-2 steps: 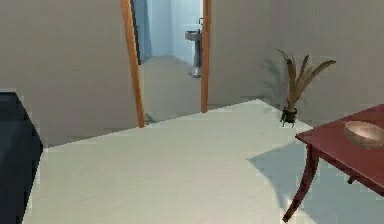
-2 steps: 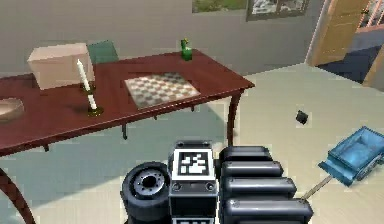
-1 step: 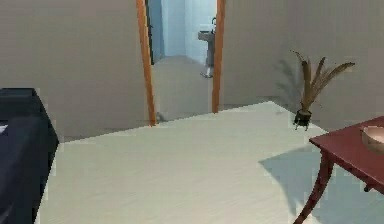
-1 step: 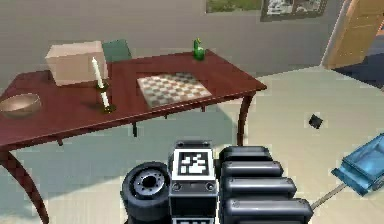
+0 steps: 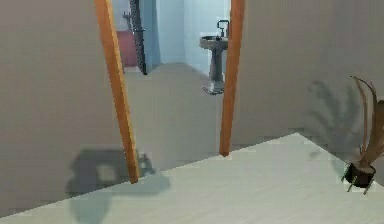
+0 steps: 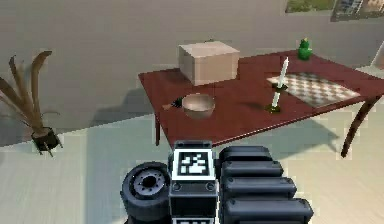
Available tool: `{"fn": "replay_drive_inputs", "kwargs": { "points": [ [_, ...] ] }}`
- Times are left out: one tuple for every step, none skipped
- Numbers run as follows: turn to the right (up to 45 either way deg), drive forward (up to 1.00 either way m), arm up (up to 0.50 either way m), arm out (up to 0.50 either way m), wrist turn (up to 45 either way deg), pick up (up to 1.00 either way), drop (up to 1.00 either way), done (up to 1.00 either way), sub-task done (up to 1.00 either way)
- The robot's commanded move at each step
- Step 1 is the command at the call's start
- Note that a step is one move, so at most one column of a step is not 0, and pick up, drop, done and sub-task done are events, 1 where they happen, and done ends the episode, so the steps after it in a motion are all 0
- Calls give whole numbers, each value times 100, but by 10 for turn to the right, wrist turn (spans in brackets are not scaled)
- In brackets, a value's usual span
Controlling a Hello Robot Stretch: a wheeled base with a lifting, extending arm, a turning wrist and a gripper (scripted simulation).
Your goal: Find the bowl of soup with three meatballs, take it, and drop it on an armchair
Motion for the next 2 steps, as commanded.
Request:
{"fn": "replay_drive_inputs", "kwargs": {
  "points": [
    [0,100,0,0,0,0,0,0,0],
    [0,45,0,0,0,0,0,0,0]
  ]
}}
